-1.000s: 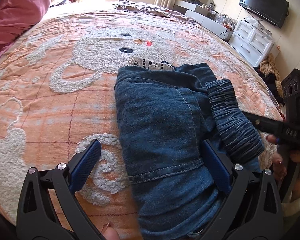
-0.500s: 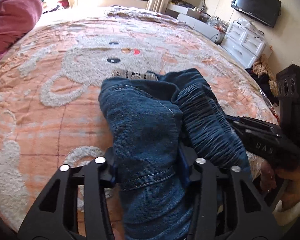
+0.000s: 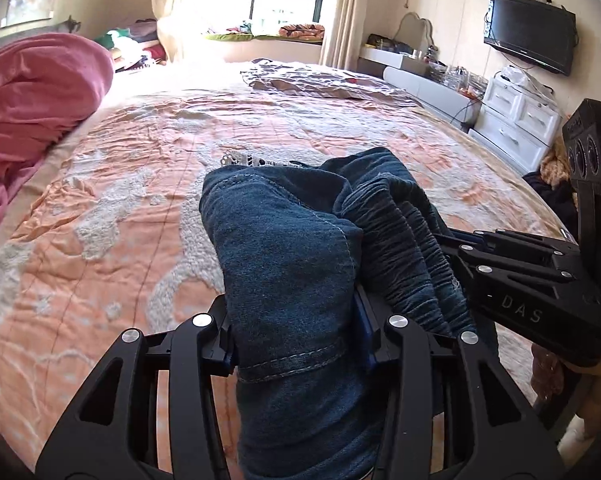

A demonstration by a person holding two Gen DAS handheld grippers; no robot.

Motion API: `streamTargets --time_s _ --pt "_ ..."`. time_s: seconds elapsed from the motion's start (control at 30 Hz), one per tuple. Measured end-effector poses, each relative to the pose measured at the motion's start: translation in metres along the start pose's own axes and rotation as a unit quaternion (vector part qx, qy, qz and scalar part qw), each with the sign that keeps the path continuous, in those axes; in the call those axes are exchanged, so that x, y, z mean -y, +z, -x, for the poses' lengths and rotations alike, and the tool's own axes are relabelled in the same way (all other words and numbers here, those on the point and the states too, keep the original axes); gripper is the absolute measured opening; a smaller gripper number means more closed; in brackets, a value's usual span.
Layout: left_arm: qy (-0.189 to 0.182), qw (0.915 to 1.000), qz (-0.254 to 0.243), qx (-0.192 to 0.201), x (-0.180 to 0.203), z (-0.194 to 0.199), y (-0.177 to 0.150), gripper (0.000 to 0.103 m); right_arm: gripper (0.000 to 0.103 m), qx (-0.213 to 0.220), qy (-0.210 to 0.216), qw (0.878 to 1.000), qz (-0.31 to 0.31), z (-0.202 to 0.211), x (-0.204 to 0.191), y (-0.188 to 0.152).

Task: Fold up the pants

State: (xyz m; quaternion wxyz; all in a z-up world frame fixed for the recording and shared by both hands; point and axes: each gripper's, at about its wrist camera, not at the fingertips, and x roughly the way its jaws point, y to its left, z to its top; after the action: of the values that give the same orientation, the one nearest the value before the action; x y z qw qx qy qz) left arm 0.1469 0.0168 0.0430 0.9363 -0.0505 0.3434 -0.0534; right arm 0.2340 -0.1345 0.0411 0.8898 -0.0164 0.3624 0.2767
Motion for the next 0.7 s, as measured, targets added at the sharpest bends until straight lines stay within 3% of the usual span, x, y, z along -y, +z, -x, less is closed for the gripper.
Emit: streamTargets --time_s 0.1,0.17,0.2,0.3,0.43,0.7 --pt "0.015 0.9994 0.015 -0.028 -0.011 -0.025 -0.009 0.039 0.015 -0.04 0.0 0.999 -0.009 -0.032 0.004 -0.003" --pt "0.024 0.9981 0.03 -0.048 -0.018 -0.035 -0.02 0.047 0.018 -0.06 -0.006 0.998 -0.022 -0.048 0.01 -0.01" --pt "0.023 0.9978 0.033 -0.052 -0.019 -0.037 -0.023 0.05 0.019 -0.061 -0.003 0.998 -0.032 -0.05 0.014 -0.013" --pt "0.019 0.9976 0.038 -0.055 -0.021 -0.036 -0.026 0.057 0.037 -0.064 0.003 0.995 -0.077 -0.054 0.031 -0.019" --pt "0.011 0.9968 0.052 -0.06 -0.027 -0.039 -0.028 0.067 0.04 -0.068 0.019 0.992 -0.108 -0.057 0.041 -0.024" --pt "0.007 0.9962 0.059 -0.064 -0.03 -0.03 -0.034 0.075 0.055 -0.068 -0.022 0.993 -0.092 -0.038 0.037 -0.036"
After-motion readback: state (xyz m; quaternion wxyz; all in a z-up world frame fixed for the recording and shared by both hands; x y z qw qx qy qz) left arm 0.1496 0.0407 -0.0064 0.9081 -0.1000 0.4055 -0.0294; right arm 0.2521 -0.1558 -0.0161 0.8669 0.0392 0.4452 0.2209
